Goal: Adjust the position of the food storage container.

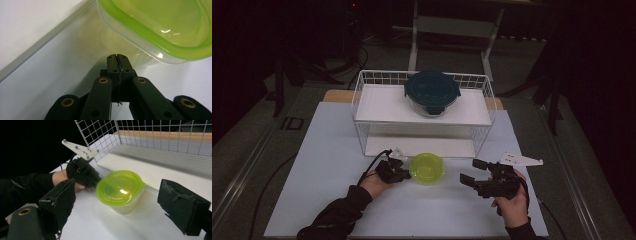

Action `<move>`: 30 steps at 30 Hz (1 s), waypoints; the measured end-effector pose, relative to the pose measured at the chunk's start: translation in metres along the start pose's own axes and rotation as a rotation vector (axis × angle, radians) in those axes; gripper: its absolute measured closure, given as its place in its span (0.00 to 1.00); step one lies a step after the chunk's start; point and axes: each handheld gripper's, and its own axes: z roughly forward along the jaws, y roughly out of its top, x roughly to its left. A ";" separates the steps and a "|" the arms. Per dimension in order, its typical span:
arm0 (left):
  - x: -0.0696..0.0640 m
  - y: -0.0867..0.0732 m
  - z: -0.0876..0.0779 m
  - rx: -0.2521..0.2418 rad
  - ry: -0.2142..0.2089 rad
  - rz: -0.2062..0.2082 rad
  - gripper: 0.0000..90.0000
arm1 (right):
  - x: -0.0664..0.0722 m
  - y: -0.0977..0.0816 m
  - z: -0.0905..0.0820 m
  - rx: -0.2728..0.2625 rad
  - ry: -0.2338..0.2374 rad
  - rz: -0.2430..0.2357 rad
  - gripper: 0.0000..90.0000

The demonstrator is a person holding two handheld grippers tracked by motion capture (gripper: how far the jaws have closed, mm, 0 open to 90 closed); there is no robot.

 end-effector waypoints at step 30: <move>-0.001 -0.003 -0.100 -0.161 -0.003 -0.108 0.42 | 0.005 0.000 0.003 -0.018 -0.013 -0.087 0.17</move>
